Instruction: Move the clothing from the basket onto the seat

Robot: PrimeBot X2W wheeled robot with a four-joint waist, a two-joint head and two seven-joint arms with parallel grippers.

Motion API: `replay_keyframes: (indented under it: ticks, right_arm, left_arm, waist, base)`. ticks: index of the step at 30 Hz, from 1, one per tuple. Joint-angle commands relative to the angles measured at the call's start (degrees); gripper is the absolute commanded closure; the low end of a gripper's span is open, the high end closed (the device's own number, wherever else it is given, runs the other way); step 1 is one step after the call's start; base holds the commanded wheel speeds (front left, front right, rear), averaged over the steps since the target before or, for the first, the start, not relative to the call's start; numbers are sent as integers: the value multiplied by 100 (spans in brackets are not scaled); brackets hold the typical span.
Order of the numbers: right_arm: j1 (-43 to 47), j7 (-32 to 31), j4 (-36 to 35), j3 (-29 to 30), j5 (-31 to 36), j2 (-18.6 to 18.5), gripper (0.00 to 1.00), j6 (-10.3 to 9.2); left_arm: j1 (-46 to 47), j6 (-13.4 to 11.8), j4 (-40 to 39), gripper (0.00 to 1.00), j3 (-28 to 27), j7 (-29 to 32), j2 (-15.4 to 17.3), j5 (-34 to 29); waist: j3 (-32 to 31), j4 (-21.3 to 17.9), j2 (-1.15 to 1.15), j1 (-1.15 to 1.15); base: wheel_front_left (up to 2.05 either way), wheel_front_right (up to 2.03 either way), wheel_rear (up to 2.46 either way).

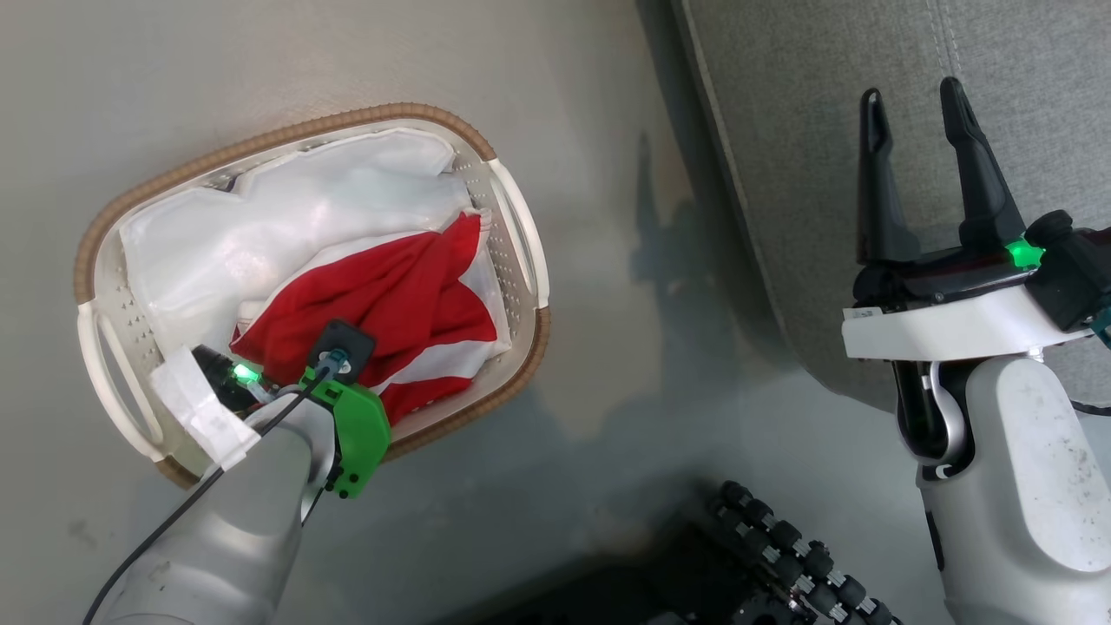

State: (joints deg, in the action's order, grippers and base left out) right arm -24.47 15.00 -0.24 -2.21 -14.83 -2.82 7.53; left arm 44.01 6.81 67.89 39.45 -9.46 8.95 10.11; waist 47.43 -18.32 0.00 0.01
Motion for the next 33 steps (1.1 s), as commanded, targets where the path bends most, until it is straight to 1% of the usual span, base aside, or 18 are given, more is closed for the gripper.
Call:
replay_keyframes:
  ticks: [1, 6, 12, 16, 20, 27, 33]
  right_arm:
    - [-61, 28, 30, 28, 17, -14, 0, -8]
    - [18, 28, 126, 61, 154, -15, 0, -8]
    - [225, 28, 288, 132, 390, -16, 0, -8]
    - [428, 28, 427, 223, 600, -17, 0, -8]
    - [700, 28, 571, 291, 768, -18, 0, -8]
    - [1144, 28, 797, 300, 950, -19, 0, -8]
    - [1449, 28, 953, 178, 994, -18, 0, -8]
  left_arm:
    - [81, -11, 19, 100, 2, -89, 35, 41]
    - [36, 22, -50, 100, 28, -347, -33, 134]
    - [-127, 60, -336, 100, 36, -532, -98, 291]
    - [-278, 65, -708, 100, 56, -583, -166, 446]
    - [-522, 73, -1335, 100, 104, -572, -189, 664]
    - [-704, 75, -2287, 100, 532, -574, 148, 994]
    - [-417, 70, -2844, 100, 871, -480, 499, 1395]
  waist:
    - [-99, 43, 0, -1]
    - [-460, 187, 0, -1]
    - [-1131, 469, 0, -1]
    - [-1727, 732, 0, -1]
    - [-2327, 965, 0, -1]
    - [-3305, 1223, 0, -1]
    - [-3969, 1314, 0, -1]
  base:
    - [0, 0, 0]
    - [0, 0, 0]
    - [0, 0, 0]
    - [0, 0, 0]
    - [0, 0, 0]
    - [0, 0, 0]
    - [0, 0, 0]
